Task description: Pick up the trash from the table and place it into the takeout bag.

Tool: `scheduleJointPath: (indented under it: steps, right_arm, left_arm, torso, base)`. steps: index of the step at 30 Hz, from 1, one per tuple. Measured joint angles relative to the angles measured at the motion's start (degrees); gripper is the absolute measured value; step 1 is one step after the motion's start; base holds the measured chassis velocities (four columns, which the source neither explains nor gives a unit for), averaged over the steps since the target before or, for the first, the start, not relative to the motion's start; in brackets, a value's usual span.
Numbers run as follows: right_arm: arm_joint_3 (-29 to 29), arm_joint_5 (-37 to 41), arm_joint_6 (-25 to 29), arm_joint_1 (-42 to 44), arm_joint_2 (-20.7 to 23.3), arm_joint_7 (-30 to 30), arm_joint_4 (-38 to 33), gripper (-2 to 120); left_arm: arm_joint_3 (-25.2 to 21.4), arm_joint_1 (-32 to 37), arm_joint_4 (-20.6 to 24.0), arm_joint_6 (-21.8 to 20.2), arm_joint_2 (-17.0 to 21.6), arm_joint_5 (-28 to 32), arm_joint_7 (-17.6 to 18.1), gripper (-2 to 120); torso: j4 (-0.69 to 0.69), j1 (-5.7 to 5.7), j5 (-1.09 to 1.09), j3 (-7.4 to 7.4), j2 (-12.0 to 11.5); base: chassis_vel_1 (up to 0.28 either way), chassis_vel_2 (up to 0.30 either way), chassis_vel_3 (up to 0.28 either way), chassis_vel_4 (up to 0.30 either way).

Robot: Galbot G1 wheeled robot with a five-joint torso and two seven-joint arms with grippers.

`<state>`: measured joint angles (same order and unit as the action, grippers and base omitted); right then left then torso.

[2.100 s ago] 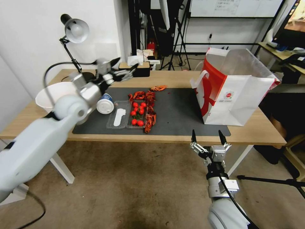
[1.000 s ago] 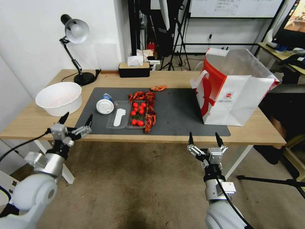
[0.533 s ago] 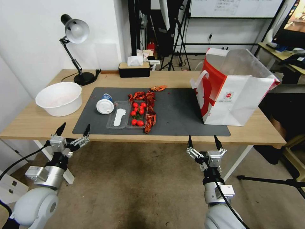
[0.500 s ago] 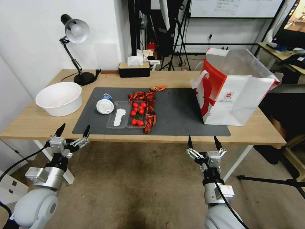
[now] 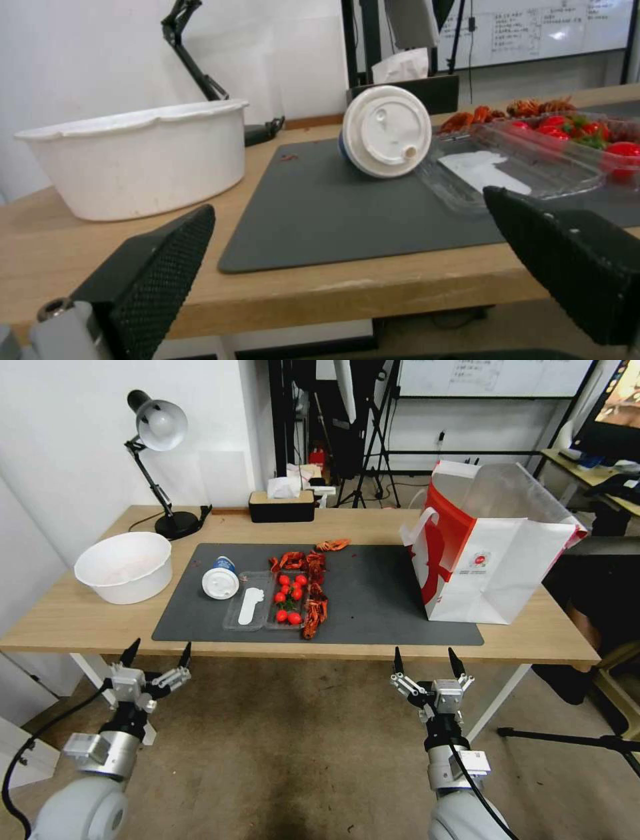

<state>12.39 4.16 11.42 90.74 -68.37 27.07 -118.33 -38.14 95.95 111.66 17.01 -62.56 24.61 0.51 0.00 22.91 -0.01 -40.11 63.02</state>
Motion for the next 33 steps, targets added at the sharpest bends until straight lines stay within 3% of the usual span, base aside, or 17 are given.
scheduleJointPath:
  steps: [7,15,23,33]
  right_arm:
    - [0.1,0.0,0.1,-0.1,0.0,0.0,0.1,100]
    - [0.0,-0.1,0.0,-0.2,-0.1,0.1,0.1,100]
    - [0.1,-0.4,-0.3,-0.2,-0.3,0.1,-0.5,100]
    - [0.2,-0.5,-0.5,-0.4,-0.5,0.2,-0.5,100]
  left_arm:
    - [0.7,-2.0,0.4,-1.4,0.7,0.0,0.4,100]
    - [5.3,-9.7,0.9,-8.5,3.2,2.0,3.0,100]
    - [13.1,-23.0,-1.8,-16.5,6.2,7.3,7.5,100]
    - [17.9,-30.7,-5.5,-23.9,7.3,9.7,14.1,100]
  torso:
    - [0.00,0.00,0.01,0.00,0.0]
    - [0.00,0.00,0.00,0.00,0.0]
    - [-0.01,0.02,0.00,-0.01,0.0]
    - [0.00,0.02,0.00,-0.01,0.0]
  base:
    - [0.000,0.000,0.000,0.000]
    - [0.000,0.000,0.000,0.000]
    - [0.000,0.000,0.000,0.000]
    - [0.000,0.000,0.000,0.000]
